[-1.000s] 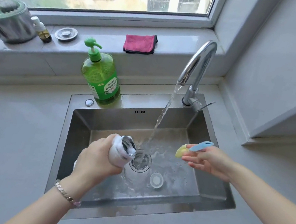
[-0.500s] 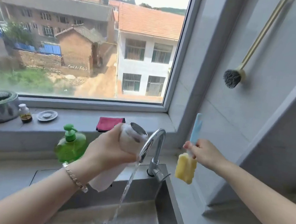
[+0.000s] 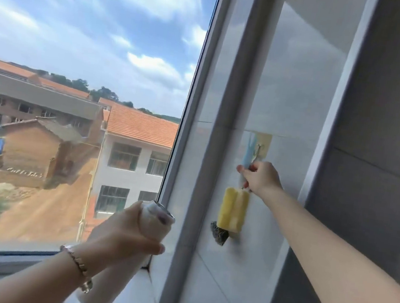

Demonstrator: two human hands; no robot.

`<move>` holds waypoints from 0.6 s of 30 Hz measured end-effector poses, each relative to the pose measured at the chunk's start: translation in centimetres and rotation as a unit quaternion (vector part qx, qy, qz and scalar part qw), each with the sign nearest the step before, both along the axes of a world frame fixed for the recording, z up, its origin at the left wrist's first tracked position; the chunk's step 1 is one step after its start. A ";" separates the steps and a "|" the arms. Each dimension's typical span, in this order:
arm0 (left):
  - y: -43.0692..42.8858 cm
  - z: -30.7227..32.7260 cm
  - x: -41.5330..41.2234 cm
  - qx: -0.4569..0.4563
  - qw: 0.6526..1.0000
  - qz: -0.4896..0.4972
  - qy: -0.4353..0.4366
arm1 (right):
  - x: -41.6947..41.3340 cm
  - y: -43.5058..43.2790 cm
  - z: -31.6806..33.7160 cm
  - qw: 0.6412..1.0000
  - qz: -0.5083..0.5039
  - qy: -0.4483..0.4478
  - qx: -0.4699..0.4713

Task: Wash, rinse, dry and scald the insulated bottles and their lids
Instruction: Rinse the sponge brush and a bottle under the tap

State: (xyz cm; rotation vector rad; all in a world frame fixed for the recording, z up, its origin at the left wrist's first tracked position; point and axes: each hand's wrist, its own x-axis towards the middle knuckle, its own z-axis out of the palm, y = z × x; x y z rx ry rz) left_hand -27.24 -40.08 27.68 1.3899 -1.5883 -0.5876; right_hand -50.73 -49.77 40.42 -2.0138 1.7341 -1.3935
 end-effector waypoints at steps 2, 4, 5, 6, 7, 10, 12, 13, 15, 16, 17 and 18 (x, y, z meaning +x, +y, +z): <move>-0.6 0.4 0.0 -0.007 1.000 0.006 -0.007 | 0.5 -1.4 0.4 1.000 -0.011 -0.020 0.013; -0.8 0.6 0.4 -0.012 1.000 0.015 -0.010 | 1.1 -2.7 0.4 0.999 -0.020 -0.042 0.019; -0.9 0.7 0.6 -0.010 1.000 0.017 -0.011 | 1.4 -3.2 0.3 0.998 -0.028 -0.058 0.021; -0.9 0.7 0.9 -0.005 1.000 0.020 -0.013 | 1.6 -3.6 0.0 0.996 -0.039 -0.080 0.026; -0.9 0.6 1.1 0.002 1.000 0.023 -0.017 | 1.7 -4.0 -0.5 0.993 -0.050 -0.100 0.034; -1.1 -0.1 1.7 0.024 0.998 0.039 -0.032 | 1.7 -4.5 -2.3 0.989 -0.069 -0.116 0.066; -1.3 -0.6 1.9 0.030 0.998 0.046 -0.036 | 1.4 -4.5 -3.1 0.988 -0.076 -0.112 0.077; -1.3 -0.8 1.8 0.030 0.998 0.045 -0.035 | 1.2 -4.5 -3.3 0.988 -0.081 -0.108 0.080; -1.2 -0.9 1.6 0.027 0.998 0.040 -0.032 | 0.8 -4.5 -3.5 0.988 -0.085 -0.108 0.076; -1.2 -0.9 1.5 0.027 0.998 0.039 -0.031 | 0.6 -4.4 -3.6 0.988 -0.083 -0.109 0.077; -1.1 -0.9 1.5 0.027 0.998 0.041 -0.032 | 0.5 -4.2 -3.7 0.987 -0.081 -0.108 0.081; -1.1 -1.0 1.5 0.025 0.998 0.041 -0.034 | 0.5 -3.8 -3.9 0.988 -0.084 -0.100 0.084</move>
